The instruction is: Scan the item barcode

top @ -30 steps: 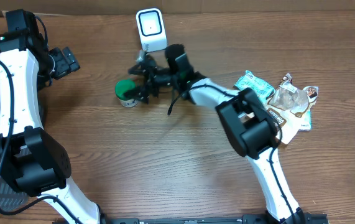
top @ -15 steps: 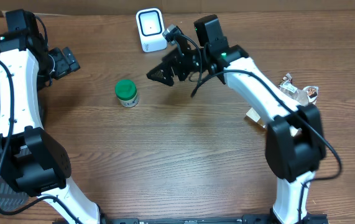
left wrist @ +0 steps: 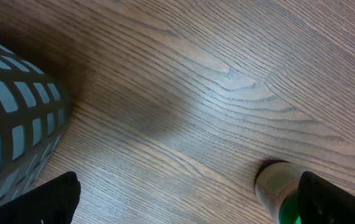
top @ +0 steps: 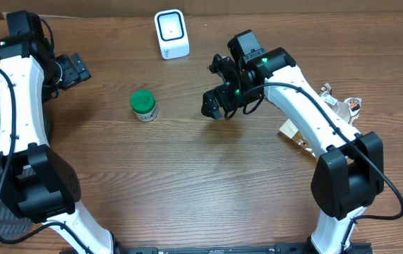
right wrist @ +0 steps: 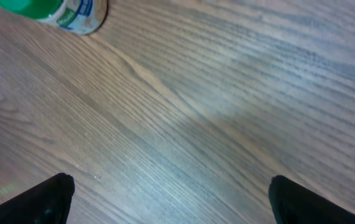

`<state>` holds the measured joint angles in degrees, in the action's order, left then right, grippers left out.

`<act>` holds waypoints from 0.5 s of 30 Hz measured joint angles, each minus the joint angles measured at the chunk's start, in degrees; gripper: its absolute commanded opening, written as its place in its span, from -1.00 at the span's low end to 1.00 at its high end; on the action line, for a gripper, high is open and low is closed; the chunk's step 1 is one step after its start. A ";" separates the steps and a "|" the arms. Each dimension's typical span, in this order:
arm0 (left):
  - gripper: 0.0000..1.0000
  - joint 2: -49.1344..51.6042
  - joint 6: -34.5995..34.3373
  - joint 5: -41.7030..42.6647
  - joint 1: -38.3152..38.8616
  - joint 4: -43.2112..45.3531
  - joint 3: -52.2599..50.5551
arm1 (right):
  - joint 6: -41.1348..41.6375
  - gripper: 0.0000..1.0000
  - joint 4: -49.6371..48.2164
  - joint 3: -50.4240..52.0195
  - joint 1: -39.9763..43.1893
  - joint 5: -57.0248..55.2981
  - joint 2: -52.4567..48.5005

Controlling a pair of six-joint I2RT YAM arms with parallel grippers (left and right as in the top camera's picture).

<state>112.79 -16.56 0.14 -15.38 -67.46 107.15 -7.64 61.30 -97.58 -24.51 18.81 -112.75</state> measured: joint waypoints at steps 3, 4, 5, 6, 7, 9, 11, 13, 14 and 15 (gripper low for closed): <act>0.99 0.00 0.00 0.00 0.00 0.00 0.00 | 1.20 0.79 -1.73 -0.02 -0.61 -0.37 0.00; 0.99 0.00 0.00 0.00 0.00 0.02 0.00 | 1.73 0.79 -2.25 -0.02 -1.03 -0.87 0.00; 0.99 0.00 0.00 0.00 0.00 0.00 0.00 | 2.40 0.78 -2.75 -0.02 -1.53 -1.31 0.00; 0.99 0.00 0.00 0.00 0.00 0.00 0.00 | 3.19 0.78 -3.17 -0.17 -2.25 -1.99 0.00; 0.99 0.00 0.00 0.00 0.00 0.02 0.00 | 3.91 0.78 -3.54 -0.63 -3.06 -2.75 0.00; 0.99 0.00 0.00 0.00 0.00 0.00 0.00 | 5.16 0.77 -4.76 -1.92 -4.72 -4.33 0.00; 0.99 0.00 0.00 0.00 0.00 0.02 0.00 | 6.36 0.79 -6.80 -3.98 -6.64 -6.45 0.00; 0.99 0.00 0.02 0.00 0.00 0.00 0.00 | 7.34 0.82 -9.14 -6.40 -8.72 -8.81 0.00; 1.00 0.00 0.00 0.00 0.00 0.00 0.00 | 7.52 0.83 -10.73 -7.56 -9.88 -9.81 0.00; 0.99 0.00 0.00 0.00 0.00 0.00 0.00 | 7.63 0.83 -12.37 -8.37 -10.80 -10.49 0.00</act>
<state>112.79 -16.56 0.14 -15.38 -67.46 107.15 -0.01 48.93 -105.95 -35.31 8.32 -112.75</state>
